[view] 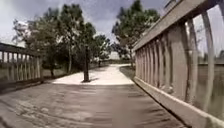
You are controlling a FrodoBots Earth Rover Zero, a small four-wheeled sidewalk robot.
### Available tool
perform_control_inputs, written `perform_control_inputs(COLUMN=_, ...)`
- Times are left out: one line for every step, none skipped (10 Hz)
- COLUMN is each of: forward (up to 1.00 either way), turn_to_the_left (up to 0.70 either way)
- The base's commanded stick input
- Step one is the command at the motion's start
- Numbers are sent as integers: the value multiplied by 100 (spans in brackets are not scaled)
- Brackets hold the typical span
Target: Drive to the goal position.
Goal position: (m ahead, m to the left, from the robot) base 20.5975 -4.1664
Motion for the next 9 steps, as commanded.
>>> perform_control_inputs(forward=70, turn_to_the_left=0)
perform_control_inputs(forward=70, turn_to_the_left=0)
perform_control_inputs(forward=70, turn_to_the_left=0)
perform_control_inputs(forward=70, turn_to_the_left=0)
perform_control_inputs(forward=70, turn_to_the_left=0)
perform_control_inputs(forward=70, turn_to_the_left=0)
perform_control_inputs(forward=70, turn_to_the_left=0)
perform_control_inputs(forward=70, turn_to_the_left=0)
perform_control_inputs(forward=70, turn_to_the_left=0)
